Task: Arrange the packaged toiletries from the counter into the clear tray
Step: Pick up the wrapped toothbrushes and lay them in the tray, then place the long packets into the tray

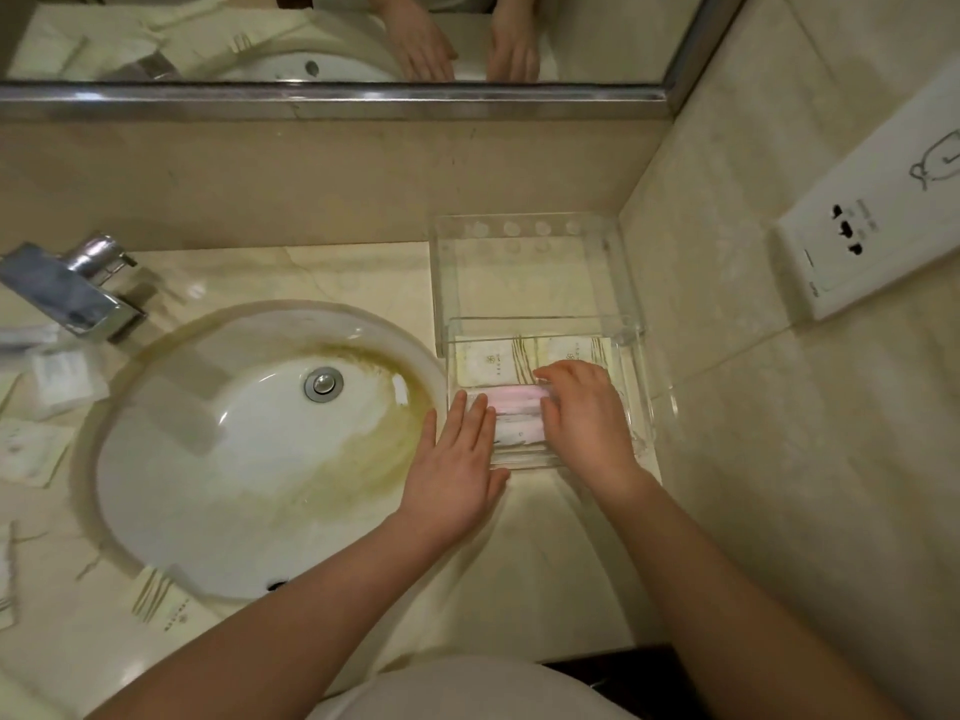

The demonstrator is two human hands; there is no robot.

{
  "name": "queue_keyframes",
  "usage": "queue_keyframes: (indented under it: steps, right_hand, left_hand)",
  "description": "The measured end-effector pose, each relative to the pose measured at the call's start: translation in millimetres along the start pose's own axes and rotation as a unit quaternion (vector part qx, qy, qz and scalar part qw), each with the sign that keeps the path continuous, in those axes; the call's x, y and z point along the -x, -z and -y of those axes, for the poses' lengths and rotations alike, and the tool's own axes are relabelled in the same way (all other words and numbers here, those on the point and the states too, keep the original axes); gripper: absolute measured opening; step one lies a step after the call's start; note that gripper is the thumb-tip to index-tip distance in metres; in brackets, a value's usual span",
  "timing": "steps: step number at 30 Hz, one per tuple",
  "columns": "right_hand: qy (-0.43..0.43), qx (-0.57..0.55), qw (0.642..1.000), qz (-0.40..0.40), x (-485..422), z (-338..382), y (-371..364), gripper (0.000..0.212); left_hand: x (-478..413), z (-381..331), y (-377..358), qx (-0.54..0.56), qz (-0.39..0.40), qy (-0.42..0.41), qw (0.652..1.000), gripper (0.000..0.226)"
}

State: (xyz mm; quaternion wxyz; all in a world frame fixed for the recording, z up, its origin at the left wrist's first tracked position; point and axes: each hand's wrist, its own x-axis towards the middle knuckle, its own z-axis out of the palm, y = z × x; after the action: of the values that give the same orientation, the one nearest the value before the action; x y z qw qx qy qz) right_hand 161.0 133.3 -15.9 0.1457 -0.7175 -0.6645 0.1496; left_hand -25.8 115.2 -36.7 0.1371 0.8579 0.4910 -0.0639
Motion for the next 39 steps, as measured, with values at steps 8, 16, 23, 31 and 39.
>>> queue_keyframes:
  steps: [8, 16, 23, 31, 39]
  right_hand:
    - [-0.122, 0.08, 0.983, 0.107, 46, -11, -10, 0.066]
    - [-0.11, 0.104, 0.976, 0.157, 41, -18, -10, 0.074]
    - [-0.135, 0.075, 0.981, 0.121, 46, 13, -9, 0.07]
    - [-0.001, -0.039, 0.993, 0.107, 64, 136, -54, 0.063]
    - [0.184, -0.068, 0.948, 0.25, 92, 252, -113, 0.057]
  left_hand:
    - [-4, -7, 6, 0.0, -0.009, -0.005, 1.0, 0.072]
    - [-12, -11, 0, -0.027, 0.047, -0.014, 0.998, 0.08]
    - [10, 10, 13, 0.062, 0.013, -0.023, 0.998, 0.073]
    - [108, 80, 15, 0.151, -0.071, 0.074, 0.983, 0.064]
    - [238, 142, -13, 0.228, -0.205, 0.296, 0.905, 0.05]
